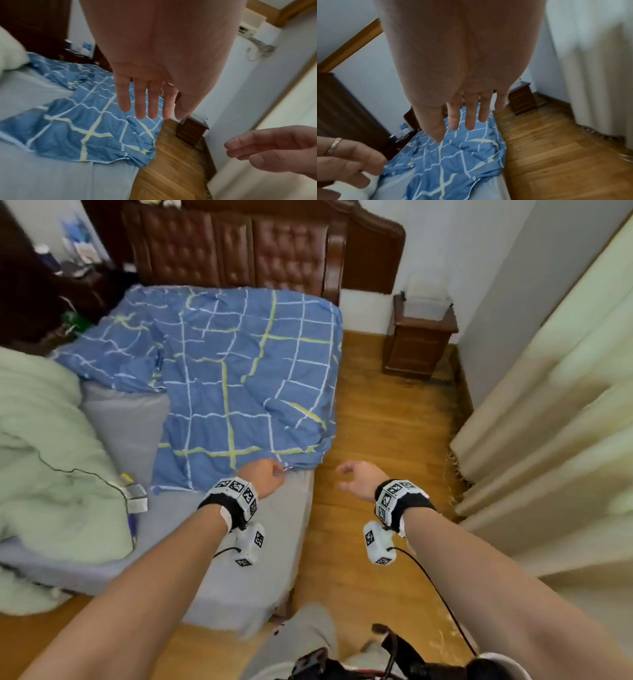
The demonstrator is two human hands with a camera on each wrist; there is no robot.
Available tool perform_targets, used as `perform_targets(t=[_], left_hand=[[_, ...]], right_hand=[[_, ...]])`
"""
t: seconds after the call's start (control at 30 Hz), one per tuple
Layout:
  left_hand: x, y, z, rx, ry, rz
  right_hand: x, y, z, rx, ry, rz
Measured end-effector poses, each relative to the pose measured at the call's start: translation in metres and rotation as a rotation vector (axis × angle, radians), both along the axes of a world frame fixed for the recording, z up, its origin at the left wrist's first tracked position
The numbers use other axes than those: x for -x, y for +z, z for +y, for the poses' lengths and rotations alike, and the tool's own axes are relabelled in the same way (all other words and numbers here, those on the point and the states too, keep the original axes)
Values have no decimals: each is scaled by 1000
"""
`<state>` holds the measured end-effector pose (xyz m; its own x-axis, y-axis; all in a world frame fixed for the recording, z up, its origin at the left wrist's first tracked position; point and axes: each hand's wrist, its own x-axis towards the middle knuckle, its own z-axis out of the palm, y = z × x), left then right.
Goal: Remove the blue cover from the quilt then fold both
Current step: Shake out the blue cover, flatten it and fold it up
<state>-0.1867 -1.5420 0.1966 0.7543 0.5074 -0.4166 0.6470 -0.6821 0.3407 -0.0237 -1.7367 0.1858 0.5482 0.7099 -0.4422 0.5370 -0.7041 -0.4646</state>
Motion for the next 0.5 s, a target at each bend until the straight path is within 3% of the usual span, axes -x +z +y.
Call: perform_targets(t=[0.1,0.27,0.5], left_hand=[[-6,1,13,-37,109,79],[-17,-28,46,-163,119,198],[-50,-80,120,19,373,223]], right_hand=[[-31,-4,29,16,148,-21],[-74,-44,81,112,288,-2],[-135,-82,183,232,414,70]])
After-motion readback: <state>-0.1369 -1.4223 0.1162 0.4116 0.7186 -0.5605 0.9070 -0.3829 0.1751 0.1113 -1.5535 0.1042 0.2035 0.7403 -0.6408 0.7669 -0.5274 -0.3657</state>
